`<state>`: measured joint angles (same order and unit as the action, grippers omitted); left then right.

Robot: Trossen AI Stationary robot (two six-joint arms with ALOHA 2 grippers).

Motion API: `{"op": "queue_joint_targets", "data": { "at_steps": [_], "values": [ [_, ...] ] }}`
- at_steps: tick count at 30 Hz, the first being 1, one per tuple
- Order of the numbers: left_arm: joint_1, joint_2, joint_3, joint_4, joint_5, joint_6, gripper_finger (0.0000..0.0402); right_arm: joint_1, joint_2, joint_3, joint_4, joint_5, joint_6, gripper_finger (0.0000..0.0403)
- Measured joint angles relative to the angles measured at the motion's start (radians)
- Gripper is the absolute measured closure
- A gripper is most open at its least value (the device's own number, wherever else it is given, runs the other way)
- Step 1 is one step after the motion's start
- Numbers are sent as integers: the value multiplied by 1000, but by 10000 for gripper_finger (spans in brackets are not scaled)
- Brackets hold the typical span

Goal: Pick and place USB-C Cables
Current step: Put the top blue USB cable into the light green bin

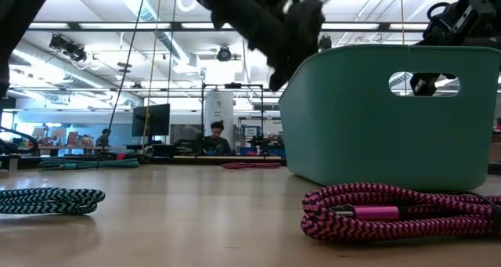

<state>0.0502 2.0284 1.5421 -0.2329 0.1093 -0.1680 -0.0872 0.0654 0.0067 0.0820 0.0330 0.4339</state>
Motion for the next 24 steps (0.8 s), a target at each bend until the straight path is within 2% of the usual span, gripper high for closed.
{"op": "queue_joint_targets", "data": {
  "at_steps": [4,11,21,24],
  "values": [
    [5,29,1,-44,-29,3,372,0,0,0,-1,0,0,380],
    [5,34,1,-66,-45,0,339,0,0,0,-1,0,0,380],
    [7,37,3,-58,-51,-30,261,0,0,0,-1,0,0,380],
    [16,38,50,-60,2,-41,236,0,0,0,-1,0,0,380]
  ]
}}
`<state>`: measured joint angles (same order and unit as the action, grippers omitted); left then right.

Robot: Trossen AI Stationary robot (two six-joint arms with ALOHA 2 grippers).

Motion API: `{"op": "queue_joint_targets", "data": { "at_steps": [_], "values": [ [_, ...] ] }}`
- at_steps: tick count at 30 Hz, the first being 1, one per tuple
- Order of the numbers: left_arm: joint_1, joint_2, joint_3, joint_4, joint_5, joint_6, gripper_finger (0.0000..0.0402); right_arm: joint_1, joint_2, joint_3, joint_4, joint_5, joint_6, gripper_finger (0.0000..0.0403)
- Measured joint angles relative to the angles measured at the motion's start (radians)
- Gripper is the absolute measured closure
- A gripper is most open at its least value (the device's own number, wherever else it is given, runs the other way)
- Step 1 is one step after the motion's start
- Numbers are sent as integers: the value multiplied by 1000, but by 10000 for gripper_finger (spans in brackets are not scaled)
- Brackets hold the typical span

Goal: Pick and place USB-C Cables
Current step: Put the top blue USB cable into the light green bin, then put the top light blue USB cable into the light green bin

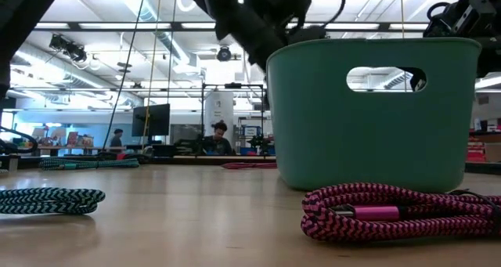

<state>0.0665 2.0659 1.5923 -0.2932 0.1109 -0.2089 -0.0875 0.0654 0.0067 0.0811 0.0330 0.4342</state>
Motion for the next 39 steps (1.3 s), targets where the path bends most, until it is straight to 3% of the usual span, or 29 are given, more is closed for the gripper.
{"op": "queue_joint_targets", "data": {
  "at_steps": [6,11,17,21,25,30,39],
  "values": [
    [17,0,201,-83,62,-32,218,0,0,0,0,0,0,380],
    [34,-2,406,-268,53,-15,239,0,0,0,0,0,0,380],
    [60,-3,582,-620,-57,26,282,0,0,0,0,0,0,380],
    [73,-16,612,-837,-155,56,307,0,0,0,0,0,0,380],
    [91,-65,562,-911,-217,62,328,0,0,0,0,0,0,380],
    [140,-150,406,-901,-225,9,351,0,0,0,18,0,0,380],
    [236,-424,-111,-745,-267,-223,375,0,0,0,37,0,0,380]
  ]
}}
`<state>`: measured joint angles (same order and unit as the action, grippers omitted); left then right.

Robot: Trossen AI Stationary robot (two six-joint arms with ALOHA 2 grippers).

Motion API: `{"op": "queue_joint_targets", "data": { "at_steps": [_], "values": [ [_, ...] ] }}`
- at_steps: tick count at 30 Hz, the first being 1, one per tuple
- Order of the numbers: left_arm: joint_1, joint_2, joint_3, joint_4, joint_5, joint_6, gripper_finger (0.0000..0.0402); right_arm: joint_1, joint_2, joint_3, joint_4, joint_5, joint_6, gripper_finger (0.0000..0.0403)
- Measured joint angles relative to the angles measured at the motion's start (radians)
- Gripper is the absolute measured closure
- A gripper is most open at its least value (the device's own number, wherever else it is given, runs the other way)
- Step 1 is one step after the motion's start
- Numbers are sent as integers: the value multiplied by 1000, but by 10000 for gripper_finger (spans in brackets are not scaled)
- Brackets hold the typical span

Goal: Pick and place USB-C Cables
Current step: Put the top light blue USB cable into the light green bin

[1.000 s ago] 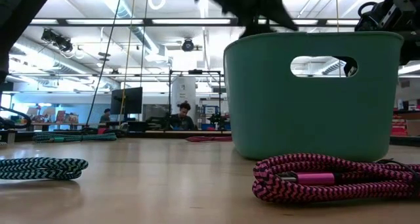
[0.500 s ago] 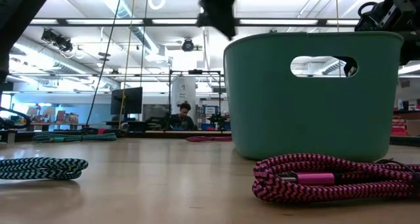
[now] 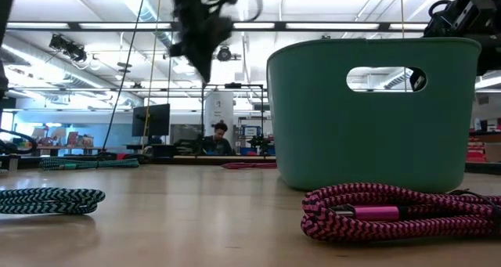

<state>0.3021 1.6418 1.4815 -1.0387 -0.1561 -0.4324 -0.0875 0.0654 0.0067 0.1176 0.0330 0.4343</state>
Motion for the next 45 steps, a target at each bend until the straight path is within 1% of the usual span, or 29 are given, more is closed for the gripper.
{"op": "queue_joint_targets", "data": {
  "at_steps": [4,7,11,13,16,18,21,24,28,30,32,34,36,39,42,45],
  "values": [
    [10,-93,-211,17,5,-154,379,0,0,0,29,1,0,380],
    [6,-142,-329,14,16,-262,378,-1,0,0,74,20,0,380],
    [12,-163,-449,-3,6,-401,379,-1,0,0,194,27,16,380],
    [50,-163,-492,-1,16,-433,380,-1,0,0,266,27,16,380],
    [127,-163,-543,-7,4,-437,377,-1,0,0,370,27,17,380],
    [184,-162,-561,-3,2,-413,366,-1,0,0,439,35,13,380],
    [256,-162,-577,15,2,-305,333,-2,0,0,488,86,64,380],
    [306,-152,-590,58,1,-182,282,-2,-1,0,497,133,109,380],
    [356,-128,-594,116,9,-68,206,-2,0,0,496,152,153,380],
    [371,-115,-594,147,31,-23,177,-2,0,0,503,153,183,380],
    [377,-94,-594,181,58,29,157,-2,0,0,503,154,201,380],
    [376,-73,-594,191,64,79,148,-2,0,0,509,157,203,380],
    [375,-51,-594,191,67,107,147,-2,0,0,524,158,203,380],
    [376,-23,-594,191,61,135,156,-2,0,0,548,168,203,380],
    [376,3,-594,191,26,144,168,-2,0,0,555,181,217,380],
    [376,32,-594,195,14,190,183,-2,0,0,555,187,229,380]
  ]
}}
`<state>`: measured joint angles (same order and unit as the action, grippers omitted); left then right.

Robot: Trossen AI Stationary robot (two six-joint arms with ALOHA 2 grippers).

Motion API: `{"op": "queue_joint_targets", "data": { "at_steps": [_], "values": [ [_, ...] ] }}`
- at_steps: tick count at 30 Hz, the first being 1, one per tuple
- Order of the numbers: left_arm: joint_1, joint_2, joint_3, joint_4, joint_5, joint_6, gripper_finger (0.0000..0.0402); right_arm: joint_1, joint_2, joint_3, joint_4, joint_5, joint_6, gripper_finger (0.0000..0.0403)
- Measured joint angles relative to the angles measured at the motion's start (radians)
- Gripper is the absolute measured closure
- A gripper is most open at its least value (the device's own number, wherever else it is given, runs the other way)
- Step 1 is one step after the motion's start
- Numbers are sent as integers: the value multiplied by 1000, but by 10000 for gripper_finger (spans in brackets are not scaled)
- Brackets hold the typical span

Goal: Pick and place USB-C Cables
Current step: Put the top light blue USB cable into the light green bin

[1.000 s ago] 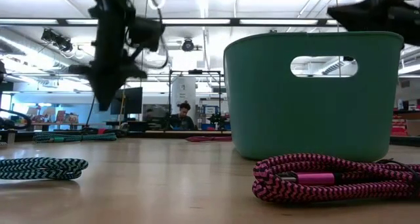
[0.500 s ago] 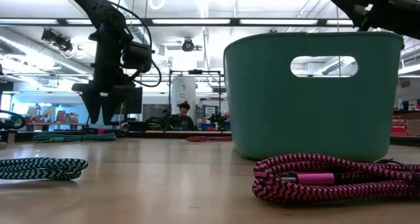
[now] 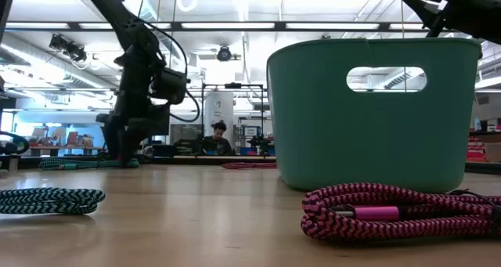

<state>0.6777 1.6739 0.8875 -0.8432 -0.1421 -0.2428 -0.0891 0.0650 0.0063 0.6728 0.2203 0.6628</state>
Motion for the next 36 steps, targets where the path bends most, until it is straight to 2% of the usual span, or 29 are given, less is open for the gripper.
{"op": "queue_joint_targets", "data": {
  "at_steps": [6,13,18,26,31,36],
  "values": [
    [-1,41,5,6,14,68,240,0,0,0,-1,-1,-1,380],
    [-10,44,19,0,70,150,371,0,0,0,-2,-1,-3,380],
    [-49,30,111,-79,106,164,371,0,0,0,-2,3,-3,380],
    [-193,-70,445,-142,240,174,385,0,0,0,-23,114,-3,380],
    [-307,-79,654,11,376,126,385,0,0,0,-23,132,-3,380],
    [-441,-69,715,305,368,48,385,0,0,0,-23,146,-3,380]
  ]
}}
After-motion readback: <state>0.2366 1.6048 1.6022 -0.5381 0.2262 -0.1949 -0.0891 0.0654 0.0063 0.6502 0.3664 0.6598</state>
